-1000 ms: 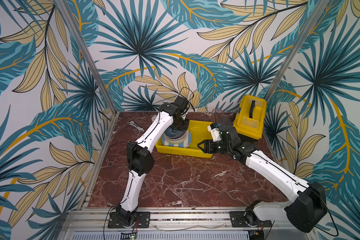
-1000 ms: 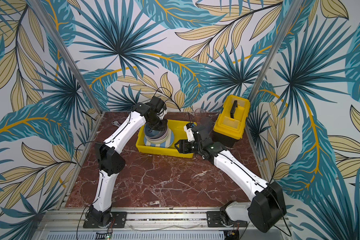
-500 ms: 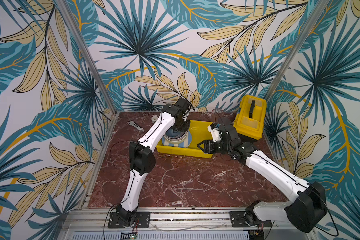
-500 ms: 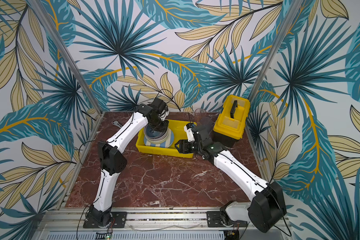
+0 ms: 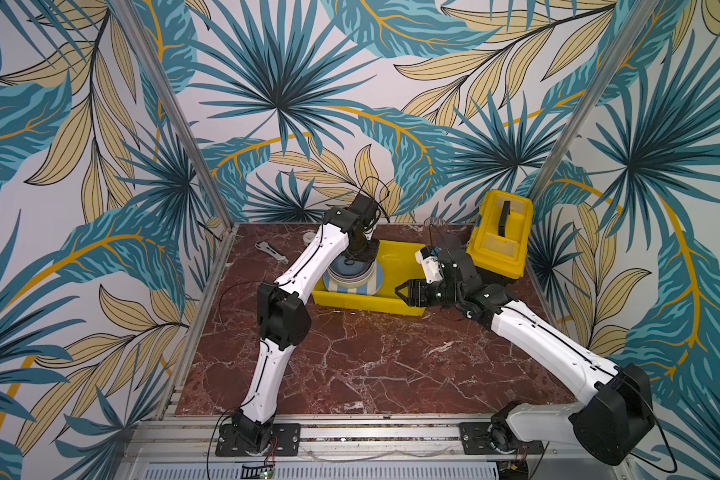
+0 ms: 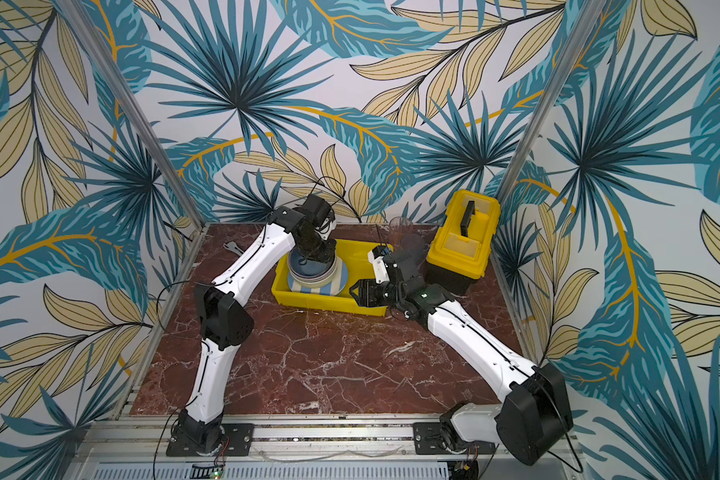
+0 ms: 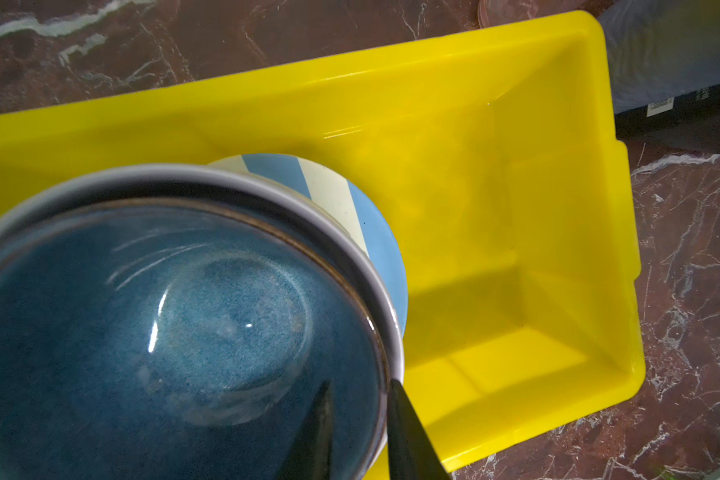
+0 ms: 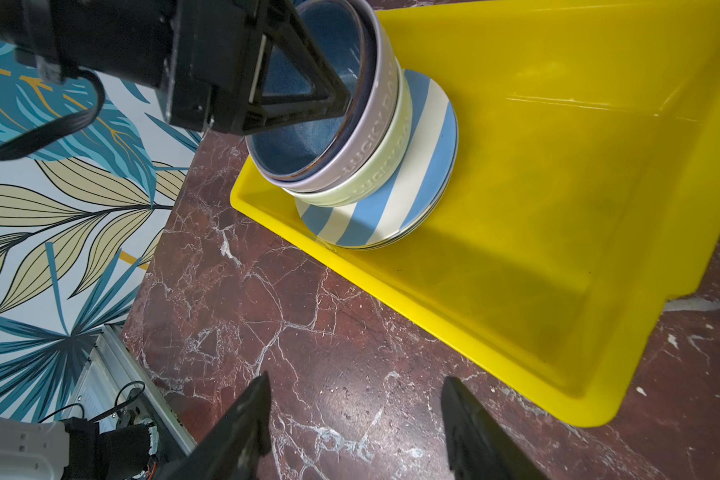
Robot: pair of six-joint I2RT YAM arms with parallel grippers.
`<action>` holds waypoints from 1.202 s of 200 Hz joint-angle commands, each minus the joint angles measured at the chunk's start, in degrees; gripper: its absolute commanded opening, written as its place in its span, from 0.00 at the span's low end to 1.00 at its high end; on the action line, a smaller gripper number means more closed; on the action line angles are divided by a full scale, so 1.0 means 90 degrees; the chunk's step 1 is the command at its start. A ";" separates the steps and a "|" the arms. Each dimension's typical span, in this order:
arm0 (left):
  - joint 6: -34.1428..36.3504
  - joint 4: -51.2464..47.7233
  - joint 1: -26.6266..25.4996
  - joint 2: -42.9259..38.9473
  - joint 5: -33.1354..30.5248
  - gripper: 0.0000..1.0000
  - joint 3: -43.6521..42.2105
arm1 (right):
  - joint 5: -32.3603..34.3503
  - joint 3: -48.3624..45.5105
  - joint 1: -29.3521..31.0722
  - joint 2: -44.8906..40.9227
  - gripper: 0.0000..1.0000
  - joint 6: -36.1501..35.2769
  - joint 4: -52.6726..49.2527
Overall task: Place the mixed dishes into the plastic bin
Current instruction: 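Lower the dark blue bowl into the lavender bowl with the left gripper, then open the left gripper and draw it back while the right gripper moves toward the cups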
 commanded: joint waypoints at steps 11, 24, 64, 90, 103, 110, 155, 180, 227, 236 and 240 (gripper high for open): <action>0.0044 0.0081 0.0035 -0.0477 -0.0104 0.32 0.0229 | 0.0066 -0.0112 -0.0009 -0.0093 0.67 0.0061 0.0053; 0.0071 0.0092 0.0047 -0.0559 -0.0168 0.35 0.0194 | 0.0084 -0.0112 -0.0011 -0.0091 0.67 0.0073 0.0054; 0.0113 0.0079 0.0138 -0.0773 -0.0313 0.41 0.0016 | 0.0113 -0.0131 -0.0014 -0.0098 0.67 0.0090 0.0082; 0.0023 0.0087 0.0162 -0.0951 -0.0484 0.41 -0.0132 | 0.0195 -0.0141 -0.0016 -0.0147 0.66 0.0085 0.0087; -0.0033 0.0081 0.0172 -0.1099 -0.0558 0.44 -0.0261 | 0.0240 -0.0134 -0.0015 -0.0177 0.67 0.0053 0.0072; -0.0048 0.0087 0.0172 -0.1210 -0.0580 0.51 -0.0351 | 0.0254 -0.0131 -0.0023 -0.0196 0.66 0.0041 0.0055; -0.0129 0.0215 0.0220 -0.2049 -0.1151 0.67 -0.1416 | 0.0299 -0.0065 -0.0026 -0.0150 0.67 0.0051 -0.0005; -0.0224 0.0773 0.0322 -0.2719 -0.1265 0.69 -0.2528 | 0.0353 0.0037 -0.0028 -0.0102 0.66 0.0025 -0.0076; -0.0477 0.1892 0.0771 -0.4164 -0.1204 0.73 -0.4677 | 0.0660 0.0578 -0.0196 0.0088 0.66 -0.0230 -0.0616; -0.0525 0.2049 0.0889 -0.4448 -0.1212 0.74 -0.5053 | 0.0739 0.0693 -0.0256 0.0131 0.66 -0.0293 -0.0721; -0.0540 0.2115 0.0925 -0.4564 -0.1215 0.74 -0.5211 | 0.0763 0.0741 -0.0298 0.0152 0.66 -0.0312 -0.0785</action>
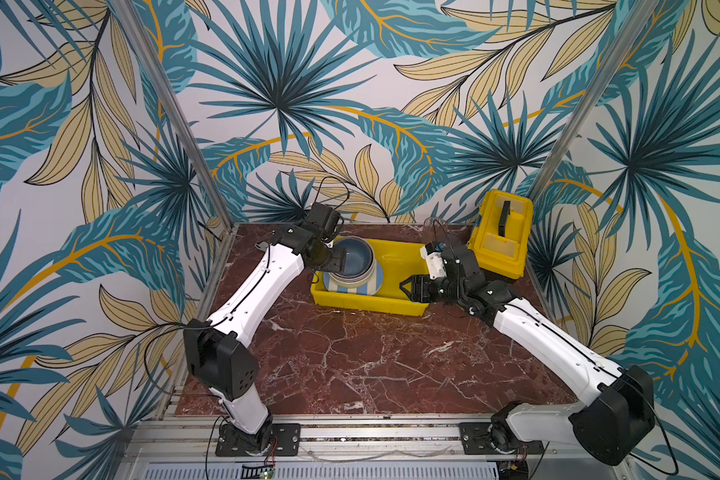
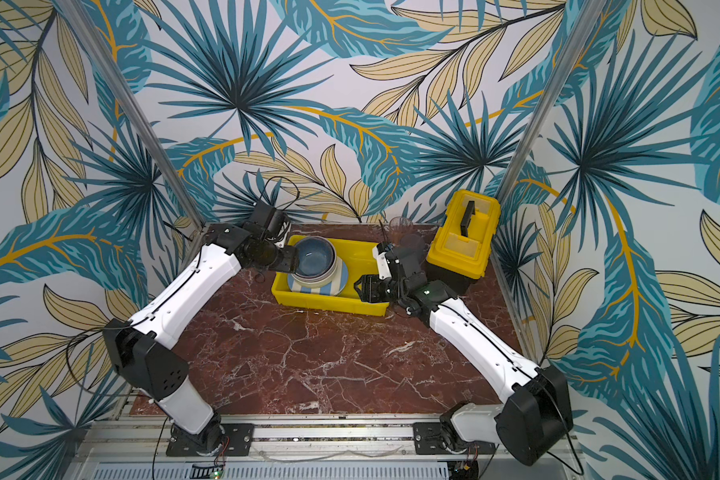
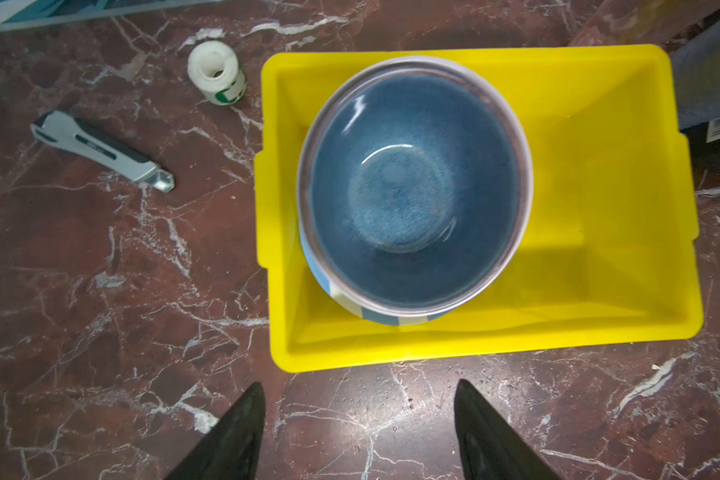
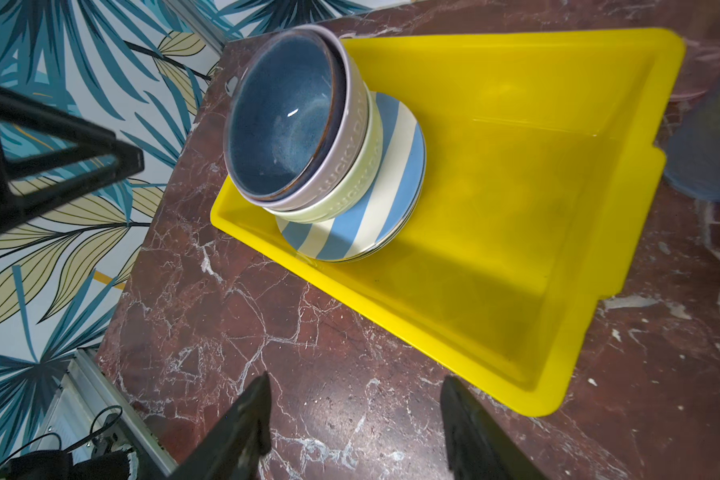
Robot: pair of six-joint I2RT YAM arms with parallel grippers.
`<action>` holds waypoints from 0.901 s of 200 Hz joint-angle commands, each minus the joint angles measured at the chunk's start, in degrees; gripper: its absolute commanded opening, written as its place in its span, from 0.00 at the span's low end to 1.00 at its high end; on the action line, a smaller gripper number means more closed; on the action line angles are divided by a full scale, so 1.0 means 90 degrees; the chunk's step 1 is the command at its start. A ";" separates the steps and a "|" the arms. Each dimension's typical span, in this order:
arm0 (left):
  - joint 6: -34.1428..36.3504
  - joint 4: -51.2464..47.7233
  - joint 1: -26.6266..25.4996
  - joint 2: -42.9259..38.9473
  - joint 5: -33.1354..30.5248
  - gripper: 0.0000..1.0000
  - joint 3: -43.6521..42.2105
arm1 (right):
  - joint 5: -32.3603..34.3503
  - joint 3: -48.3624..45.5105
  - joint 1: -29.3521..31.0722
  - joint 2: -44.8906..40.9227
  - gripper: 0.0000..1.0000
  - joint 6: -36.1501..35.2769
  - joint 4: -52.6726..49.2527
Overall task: Place the mixed dishes into the plastic bin
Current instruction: 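Open the left gripper and draw it back while the right gripper moves toward the cups, then move the right gripper over the clear blue cup and lower it inside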
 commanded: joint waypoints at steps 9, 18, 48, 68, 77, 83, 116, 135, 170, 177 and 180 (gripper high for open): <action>-0.0255 0.0881 0.0346 -0.0936 -0.0134 0.75 -0.1041 | 0.0351 0.0453 -0.0260 0.0183 0.65 -0.0279 -0.0563; -0.0271 0.0986 0.0448 -0.1161 -0.0136 0.76 -0.1338 | 0.0390 0.0612 -0.0375 0.0257 0.64 -0.0352 -0.0728; -0.0353 0.1137 0.0679 -0.1635 -0.0162 0.76 -0.2003 | 0.0848 0.1303 -0.0702 0.0596 0.61 -0.0857 -0.1420; -0.0493 0.1227 0.0809 -0.1738 -0.0254 0.76 -0.2276 | 0.1100 0.1776 -0.0913 0.0911 0.60 -0.1196 -0.1753; -0.0566 0.1272 0.0882 -0.1750 -0.0231 0.76 -0.2388 | 0.1218 0.1994 -0.0980 0.1067 0.59 -0.1344 -0.1898; -0.0627 0.1315 0.0957 -0.1760 -0.0175 0.76 -0.2459 | 0.1301 0.2118 -0.1026 0.1175 0.59 -0.1431 -0.1971; -0.0876 0.1685 0.1461 -0.1787 0.0578 0.72 -0.2914 | 0.1600 0.2741 -0.1219 0.1753 0.57 -0.1710 -0.2316; -0.0888 0.1851 0.1678 -0.1704 0.0945 0.69 -0.3049 | 0.1641 0.2896 -0.1277 0.1945 0.57 -0.1707 -0.2363; -0.0787 0.2086 0.1741 -0.1313 0.1347 0.63 -0.3033 | 0.1687 0.3021 -0.1381 0.2144 0.54 -0.1538 -0.2301; -0.0795 0.2130 0.1741 -0.1236 0.1379 0.62 -0.3028 | 0.1700 0.3075 -0.1404 0.2185 0.53 -0.1516 -0.2301; -0.0803 0.2140 0.1741 -0.1202 0.1391 0.62 -0.3033 | 0.1698 0.3095 -0.1423 0.2205 0.53 -0.1517 -0.2305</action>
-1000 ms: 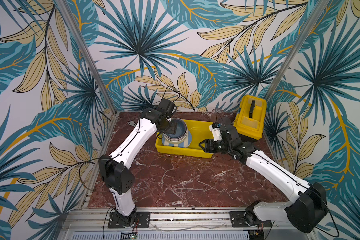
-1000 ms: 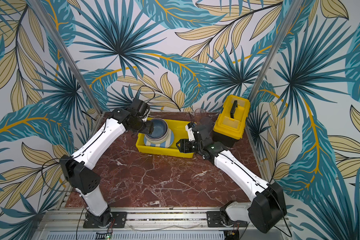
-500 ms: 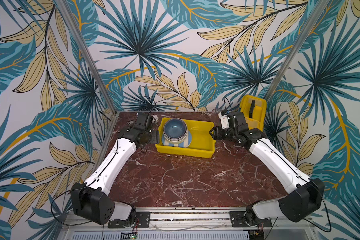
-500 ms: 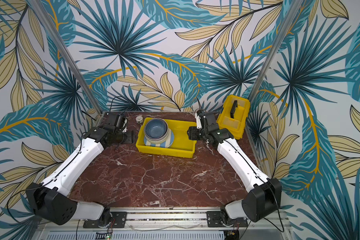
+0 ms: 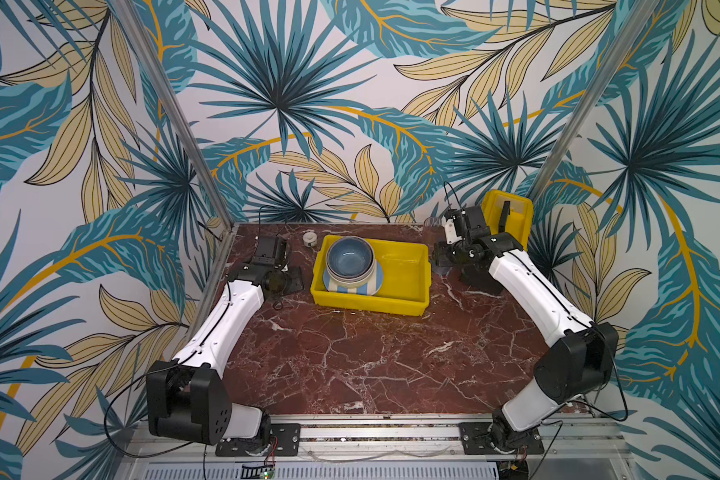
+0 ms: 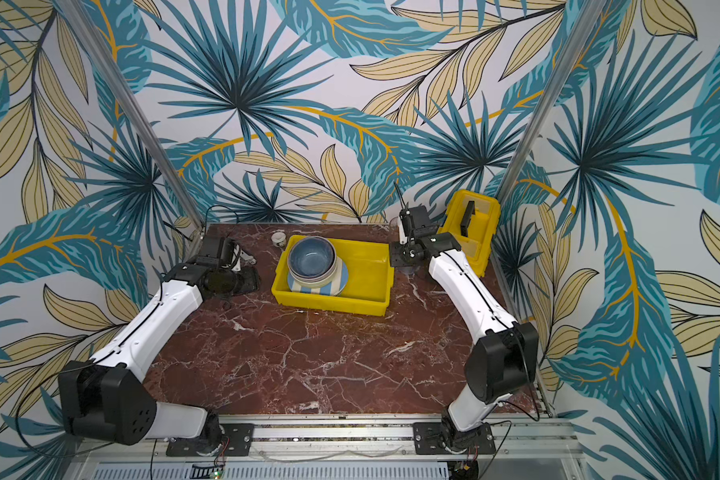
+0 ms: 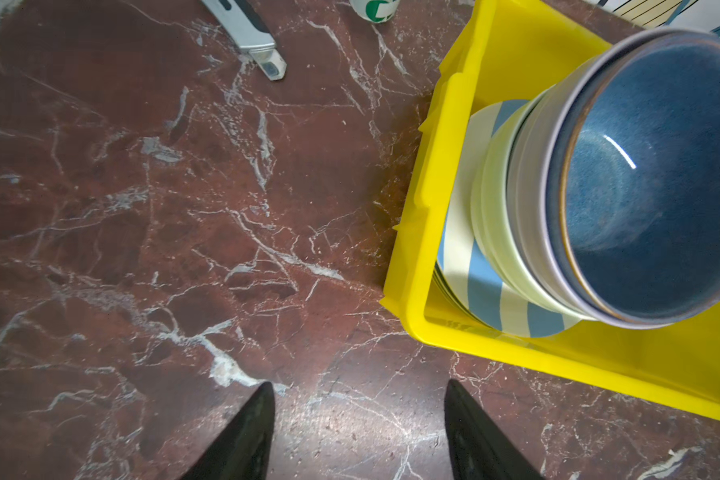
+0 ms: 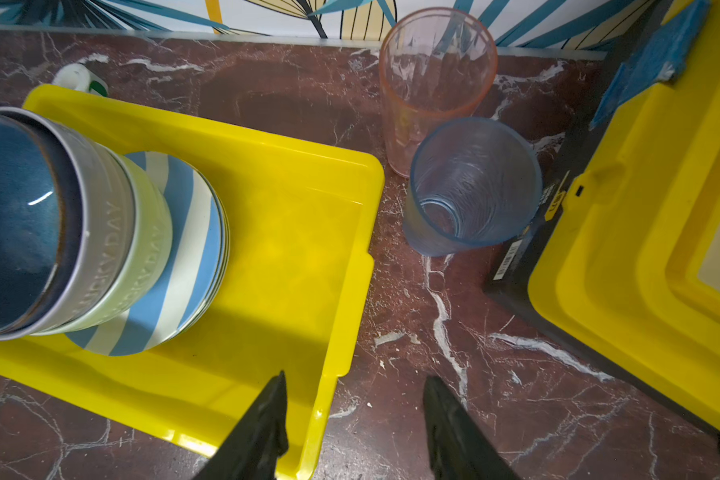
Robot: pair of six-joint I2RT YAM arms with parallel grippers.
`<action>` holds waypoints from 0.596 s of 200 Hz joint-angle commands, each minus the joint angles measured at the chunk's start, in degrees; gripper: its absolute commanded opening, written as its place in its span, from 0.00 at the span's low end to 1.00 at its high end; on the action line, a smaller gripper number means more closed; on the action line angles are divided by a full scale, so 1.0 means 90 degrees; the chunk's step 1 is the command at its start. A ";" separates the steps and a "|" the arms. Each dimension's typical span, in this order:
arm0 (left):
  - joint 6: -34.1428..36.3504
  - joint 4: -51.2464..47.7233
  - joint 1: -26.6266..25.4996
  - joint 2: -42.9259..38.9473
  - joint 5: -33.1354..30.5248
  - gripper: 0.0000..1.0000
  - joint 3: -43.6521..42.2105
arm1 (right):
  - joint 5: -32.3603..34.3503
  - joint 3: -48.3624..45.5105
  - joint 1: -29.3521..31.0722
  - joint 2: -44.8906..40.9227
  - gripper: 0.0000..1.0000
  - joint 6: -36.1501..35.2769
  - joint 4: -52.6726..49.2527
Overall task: Place the mixed dishes into the plastic bin
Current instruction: 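Move the right gripper over the clear blue cup and lower it inside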
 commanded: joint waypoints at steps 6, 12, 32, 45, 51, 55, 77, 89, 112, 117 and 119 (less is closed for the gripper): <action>-0.0029 0.0408 0.0033 0.0323 0.0418 0.61 0.0026 | 0.0174 0.0277 -0.0118 0.0149 0.53 0.0008 -0.0157; -0.0036 0.0436 0.0033 0.0386 0.0421 0.60 0.0024 | 0.0191 0.0338 -0.0147 0.0184 0.52 0.0008 -0.0161; -0.0037 0.0547 0.0043 0.0527 0.0491 0.58 0.0010 | 0.0225 0.0578 -0.0273 0.0343 0.51 -0.0053 -0.0194; -0.0035 0.0629 0.0043 0.0621 0.0567 0.56 -0.0017 | 0.0275 0.0714 -0.0345 0.0474 0.49 -0.0102 -0.0190; -0.0029 0.0670 0.0042 0.0662 0.0604 0.55 -0.0036 | 0.0298 0.0774 -0.0375 0.0545 0.49 -0.0132 -0.0184; -0.0027 0.0692 0.0043 0.0689 0.0639 0.54 -0.0039 | 0.0324 0.0813 -0.0394 0.0593 0.49 -0.0142 -0.0189; -0.0001 0.0753 0.0043 0.0874 0.0806 0.53 -0.0039 | 0.0507 0.0964 -0.0499 0.0814 0.46 -0.0147 -0.0174; 0.0008 0.0791 0.0043 0.0956 0.0837 0.53 -0.0039 | 0.0552 0.1016 -0.0560 0.0928 0.46 -0.0129 -0.0161; 0.0048 0.0847 0.0043 0.1141 0.0914 0.52 -0.0016 | 0.0554 0.1103 -0.0684 0.1097 0.46 -0.0137 -0.0083; 0.0065 0.0861 0.0043 0.1190 0.0922 0.51 0.0007 | 0.0555 0.1138 -0.0704 0.1143 0.46 -0.0146 -0.0079; 0.0069 0.0857 0.0043 0.1214 0.0913 0.51 0.0009 | 0.0557 0.1156 -0.0707 0.1156 0.46 -0.0155 -0.0075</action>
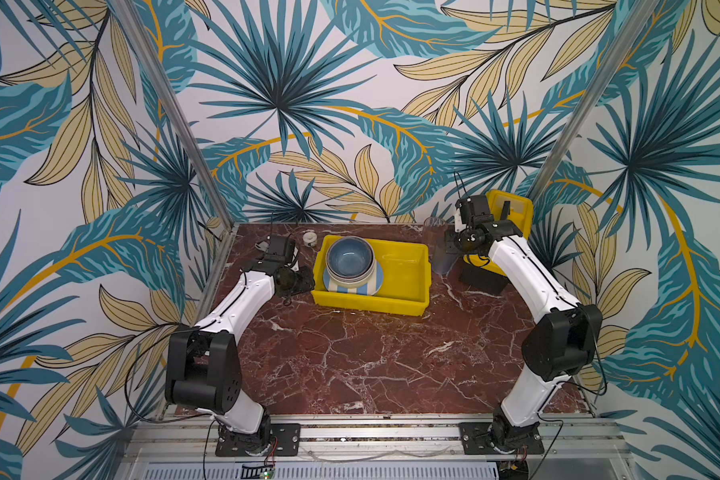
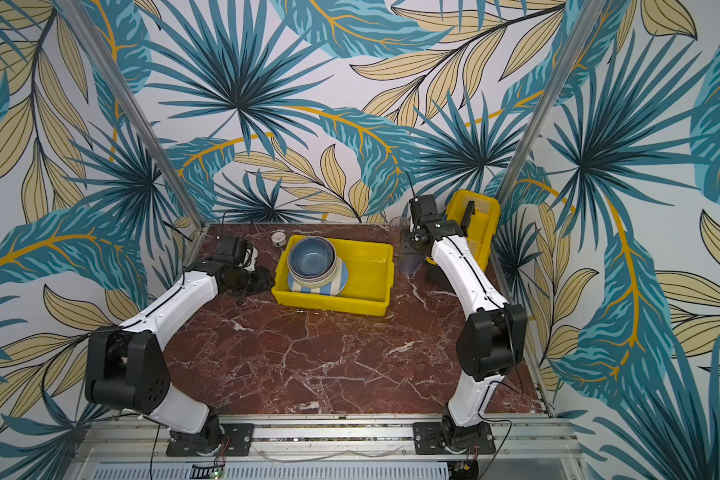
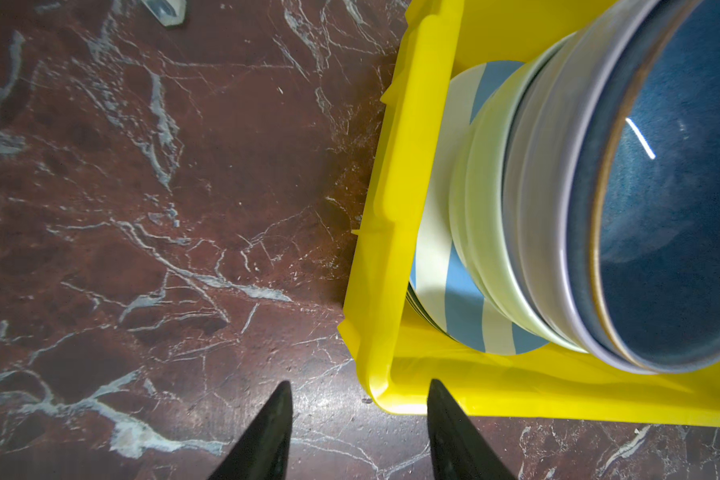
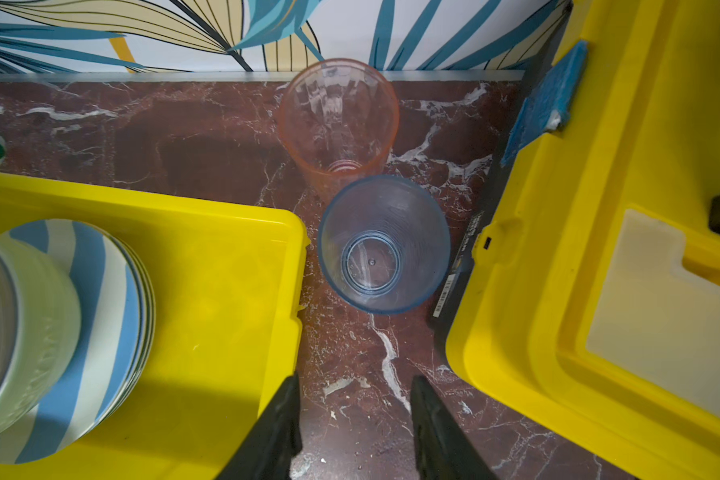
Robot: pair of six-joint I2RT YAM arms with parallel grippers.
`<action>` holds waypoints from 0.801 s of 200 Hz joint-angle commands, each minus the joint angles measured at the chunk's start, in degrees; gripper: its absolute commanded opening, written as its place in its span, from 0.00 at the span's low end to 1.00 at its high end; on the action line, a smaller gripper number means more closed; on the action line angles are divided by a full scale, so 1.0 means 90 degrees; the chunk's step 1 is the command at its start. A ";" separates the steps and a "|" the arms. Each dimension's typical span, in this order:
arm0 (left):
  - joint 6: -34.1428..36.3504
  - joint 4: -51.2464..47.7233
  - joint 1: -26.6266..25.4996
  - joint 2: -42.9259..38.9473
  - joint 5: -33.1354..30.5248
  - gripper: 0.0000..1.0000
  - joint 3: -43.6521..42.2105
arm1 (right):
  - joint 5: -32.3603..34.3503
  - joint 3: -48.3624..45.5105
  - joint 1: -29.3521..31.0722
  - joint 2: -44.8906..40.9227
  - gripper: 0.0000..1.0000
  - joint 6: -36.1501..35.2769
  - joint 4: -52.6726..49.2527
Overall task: Place the mixed dishes into the plastic bin
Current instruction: 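Move the right gripper over the clear blue cup and lower it inside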
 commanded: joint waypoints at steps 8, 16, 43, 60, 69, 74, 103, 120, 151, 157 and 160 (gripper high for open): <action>0.0108 0.0200 0.0043 0.0252 0.0142 0.50 0.0043 | 0.0136 0.0258 -0.0136 0.0258 0.46 -0.0112 -0.0032; 0.0126 0.0202 0.0043 0.0312 0.0116 0.50 0.0071 | 0.0145 0.0338 -0.0157 0.0350 0.46 -0.0147 -0.0013; 0.0204 0.0204 0.0043 0.0504 -0.0049 0.47 0.0194 | 0.0187 0.0630 -0.0222 0.0649 0.45 -0.0246 -0.0002; 0.0253 0.0196 0.0043 0.0626 -0.0071 0.43 0.0292 | 0.0310 0.0778 -0.0265 0.0842 0.44 -0.0280 0.0025; 0.0254 0.0202 0.0043 0.0677 -0.0066 0.42 0.0336 | 0.0335 0.0856 -0.0285 0.0963 0.44 -0.0318 0.0050; 0.0250 0.0194 0.0043 0.0704 -0.0067 0.41 0.0358 | 0.0368 0.0893 -0.0286 0.1028 0.43 -0.0338 0.0063; 0.0270 0.0195 0.0043 0.0837 -0.0031 0.39 0.0465 | 0.0572 0.1203 -0.0305 0.1380 0.42 -0.0516 -0.0003; 0.0301 0.0194 0.0043 0.0884 -0.0028 0.39 0.0505 | 0.0625 0.1331 -0.0325 0.1516 0.42 -0.0582 -0.0025; 0.0353 0.0185 0.0043 0.0955 0.0040 0.38 0.0519 | 0.0681 0.1461 -0.0354 0.1710 0.42 -0.0619 -0.0069; 0.0342 0.0191 0.0043 0.0963 0.0036 0.37 0.0509 | 0.0703 0.1476 -0.0363 0.1731 0.42 -0.0632 -0.0061; 0.0343 0.0194 0.0043 0.0965 0.0028 0.37 0.0503 | 0.0723 0.1480 -0.0364 0.1736 0.42 -0.0636 -0.0061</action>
